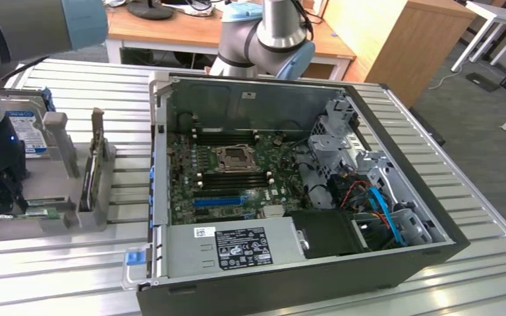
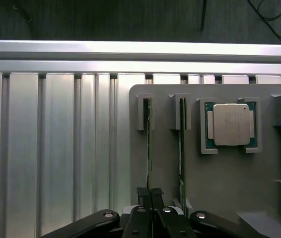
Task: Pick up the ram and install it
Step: 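Pick up the ram and move it above insertion slot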
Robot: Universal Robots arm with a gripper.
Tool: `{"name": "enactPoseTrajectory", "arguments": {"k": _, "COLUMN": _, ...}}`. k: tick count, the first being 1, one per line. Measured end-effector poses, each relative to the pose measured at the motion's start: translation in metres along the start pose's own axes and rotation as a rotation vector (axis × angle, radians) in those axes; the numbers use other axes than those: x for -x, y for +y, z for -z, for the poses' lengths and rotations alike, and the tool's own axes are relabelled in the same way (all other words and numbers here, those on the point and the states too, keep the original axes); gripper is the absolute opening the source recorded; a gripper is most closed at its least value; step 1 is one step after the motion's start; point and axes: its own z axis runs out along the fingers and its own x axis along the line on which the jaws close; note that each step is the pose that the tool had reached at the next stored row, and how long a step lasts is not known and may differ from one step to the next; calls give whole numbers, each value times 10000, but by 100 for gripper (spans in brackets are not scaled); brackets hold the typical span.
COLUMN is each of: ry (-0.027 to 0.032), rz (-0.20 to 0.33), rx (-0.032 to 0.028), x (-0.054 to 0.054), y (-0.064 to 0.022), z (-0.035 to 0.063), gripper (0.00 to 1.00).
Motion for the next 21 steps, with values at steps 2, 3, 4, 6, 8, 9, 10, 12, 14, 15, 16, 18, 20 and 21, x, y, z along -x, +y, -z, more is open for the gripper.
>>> {"name": "enactPoseTrajectory", "arguments": {"k": 2, "ry": 0, "rz": -3, "rx": 0, "x": 2, "y": 0, "z": 63, "gripper": 11}}
{"name": "enactPoseTrajectory", "arguments": {"k": 3, "ry": 1, "rz": -6, "rx": 1, "x": 2, "y": 0, "z": 98, "gripper": 11}}
{"name": "enactPoseTrajectory", "arguments": {"k": 4, "ry": 1, "rz": -10, "rx": 1, "x": 3, "y": 0, "z": 138, "gripper": 11}}
{"name": "enactPoseTrajectory", "arguments": {"k": 6, "ry": 0, "rz": -18, "rx": 0, "x": 6, "y": -1, "z": 214, "gripper": 11}}
{"name": "enactPoseTrajectory", "arguments": {"k": 8, "ry": -1, "rz": -27, "rx": 0, "x": 8, "y": -2, "z": 294, "gripper": 11}}
{"name": "enactPoseTrajectory", "arguments": {"k": 9, "ry": 0, "rz": -31, "rx": 1, "x": 9, "y": -3, "z": 340, "gripper": 11}}
{"name": "enactPoseTrajectory", "arguments": {"k": 10, "ry": -1, "rz": -35, "rx": 0, "x": 10, "y": -3, "z": 381, "gripper": 11}}
{"name": "enactPoseTrajectory", "arguments": {"k": 12, "ry": -1, "rz": -42, "rx": -1, "x": 12, "y": -4, "z": 463, "gripper": 11}}
{"name": "enactPoseTrajectory", "arguments": {"k": 14, "ry": -2, "rz": -51, "rx": 0, "x": 15, "y": -3, "z": 551, "gripper": 11}}
{"name": "enactPoseTrajectory", "arguments": {"k": 15, "ry": -2, "rz": -58, "rx": 0, "x": 16, "y": -3, "z": 598, "gripper": 11}}
{"name": "enactPoseTrajectory", "arguments": {"k": 16, "ry": -2, "rz": -65, "rx": -1, "x": 17, "y": -3, "z": 643, "gripper": 11}}
{"name": "enactPoseTrajectory", "arguments": {"k": 18, "ry": -4, "rz": -80, "rx": -2, "x": 20, "y": -1, "z": 732, "gripper": 11}}
{"name": "enactPoseTrajectory", "arguments": {"k": 20, "ry": -3, "rz": -94, "rx": -1, "x": 22, "y": 1, "z": 822, "gripper": 11}}
{"name": "enactPoseTrajectory", "arguments": {"k": 21, "ry": -4, "rz": -102, "rx": -1, "x": 24, "y": 2, "z": 870, "gripper": 11}}
